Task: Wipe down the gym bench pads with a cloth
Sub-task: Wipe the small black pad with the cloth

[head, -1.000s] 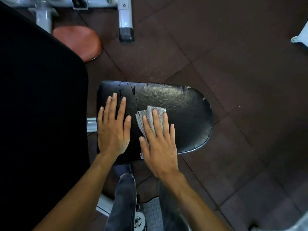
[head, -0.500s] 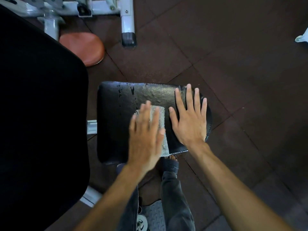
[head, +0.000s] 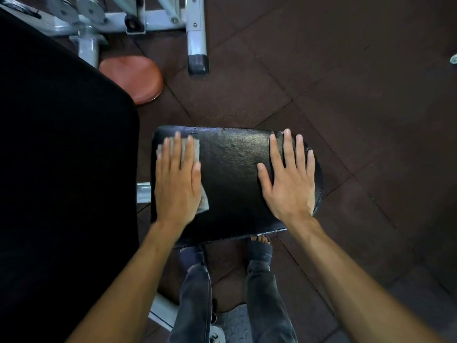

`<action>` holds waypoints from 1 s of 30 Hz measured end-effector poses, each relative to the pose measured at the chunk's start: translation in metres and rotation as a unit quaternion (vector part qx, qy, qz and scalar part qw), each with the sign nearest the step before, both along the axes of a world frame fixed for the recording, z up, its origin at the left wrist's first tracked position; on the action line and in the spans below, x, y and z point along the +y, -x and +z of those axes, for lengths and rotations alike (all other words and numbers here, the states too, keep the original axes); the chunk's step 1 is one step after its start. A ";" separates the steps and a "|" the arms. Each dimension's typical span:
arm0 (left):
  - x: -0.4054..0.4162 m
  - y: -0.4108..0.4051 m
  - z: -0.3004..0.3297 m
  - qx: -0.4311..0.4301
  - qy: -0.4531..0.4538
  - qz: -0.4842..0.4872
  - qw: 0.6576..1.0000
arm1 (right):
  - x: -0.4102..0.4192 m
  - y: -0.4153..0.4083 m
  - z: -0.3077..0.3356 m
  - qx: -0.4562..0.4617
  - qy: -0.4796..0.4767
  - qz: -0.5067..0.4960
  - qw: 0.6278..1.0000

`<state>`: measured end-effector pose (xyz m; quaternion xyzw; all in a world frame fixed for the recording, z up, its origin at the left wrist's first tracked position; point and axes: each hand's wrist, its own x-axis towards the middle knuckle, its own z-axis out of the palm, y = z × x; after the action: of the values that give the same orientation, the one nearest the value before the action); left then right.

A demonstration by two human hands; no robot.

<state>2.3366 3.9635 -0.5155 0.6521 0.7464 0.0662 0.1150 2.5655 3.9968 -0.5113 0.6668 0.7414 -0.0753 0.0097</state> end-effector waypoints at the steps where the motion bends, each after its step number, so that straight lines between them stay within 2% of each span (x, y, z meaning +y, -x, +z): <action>1: -0.019 -0.007 0.001 0.005 0.002 0.003 1.000 | 0.000 0.001 0.000 -0.002 0.002 -0.002 1.000; 5: -0.056 -0.054 0.003 0.001 0.015 -0.067 0.998 | -0.001 0.003 0.001 -0.011 0.002 -0.001 1.000; 8: -0.021 -0.065 0.002 -0.008 0.002 -0.121 0.993 | -0.001 0.002 0.001 -0.007 -0.003 0.000 1.000; 11: 0.036 -0.043 0.001 0.011 -0.018 -0.167 0.986 | 0.001 0.001 0.001 -0.005 -0.007 0.003 1.000; 15: 0.065 0.022 -0.004 0.021 -0.009 -0.072 0.997 | 0.003 0.000 0.002 -0.002 -0.007 0.011 1.000; 17: 0.038 0.042 -0.007 0.008 -0.006 -0.028 1.000 | 0.002 0.000 0.001 -0.003 -0.005 0.007 1.000; 20: -0.015 0.019 -0.003 0.022 0.005 0.035 0.999 | 0.000 0.002 0.002 -0.006 -0.005 -0.002 1.000; 25: -0.059 -0.069 0.004 -0.024 0.027 -0.024 0.999 | 0.000 0.003 0.002 -0.008 0.000 -0.002 1.000; 30: 0.030 -0.077 0.000 -0.040 0.007 -0.099 0.994 | 0.006 0.001 0.001 -0.002 0.000 0.004 1.000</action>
<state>2.4137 3.9932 -0.5159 0.7191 0.6731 0.0752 0.1554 2.5649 4.0025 -0.5103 0.6637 0.7443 -0.0737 0.0115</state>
